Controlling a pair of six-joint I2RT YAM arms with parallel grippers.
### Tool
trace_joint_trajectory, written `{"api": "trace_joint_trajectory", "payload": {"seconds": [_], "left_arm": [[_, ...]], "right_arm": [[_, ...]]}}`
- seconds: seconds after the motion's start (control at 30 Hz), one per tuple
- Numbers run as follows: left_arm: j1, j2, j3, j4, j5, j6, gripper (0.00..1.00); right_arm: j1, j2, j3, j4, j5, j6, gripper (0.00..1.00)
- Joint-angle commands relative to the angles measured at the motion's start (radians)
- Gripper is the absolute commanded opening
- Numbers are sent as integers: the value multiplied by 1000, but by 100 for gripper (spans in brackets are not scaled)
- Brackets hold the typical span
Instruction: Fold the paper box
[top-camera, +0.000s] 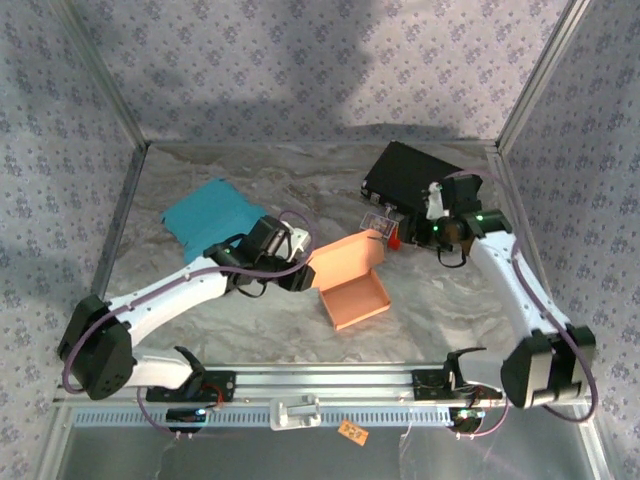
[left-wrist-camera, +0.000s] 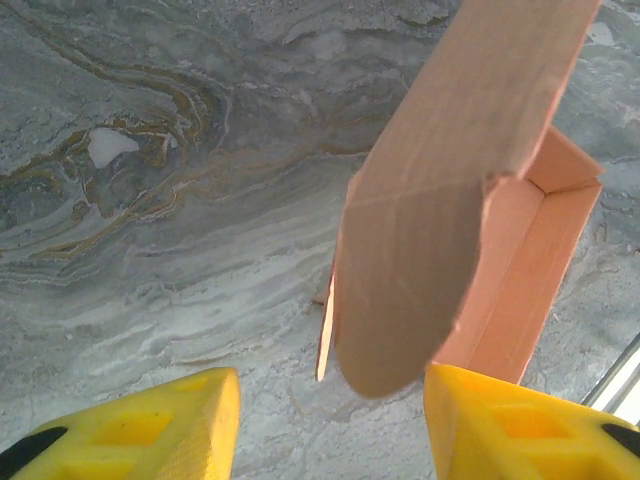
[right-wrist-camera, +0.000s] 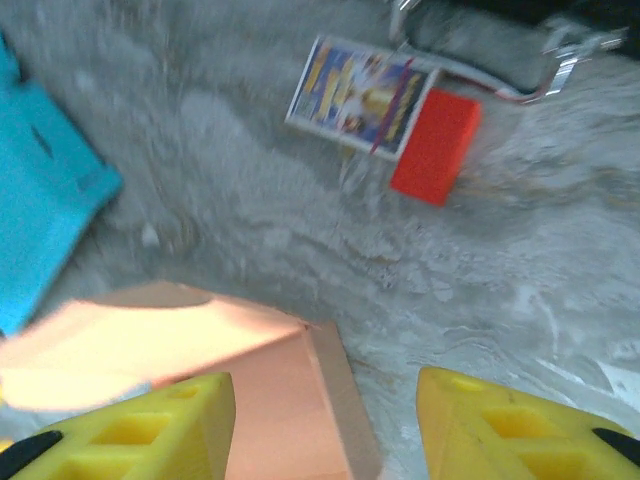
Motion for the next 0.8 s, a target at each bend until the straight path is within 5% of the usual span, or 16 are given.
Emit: {"api": "trace_joint_trajectory", "payload": {"seconds": [0.0,0.23,0.77], "left_arm": [[-7,16,54,1,-21,-3,51],[-8,59,84,-19,-33,-21,46],[-26,127,130,-69,-56,-52,35]], "right_arm": [[25,22,-54,45,-114,-237,50],[77,104,-67,138,-75,-368,51],[185,212,14,176,22,-399,41]]}}
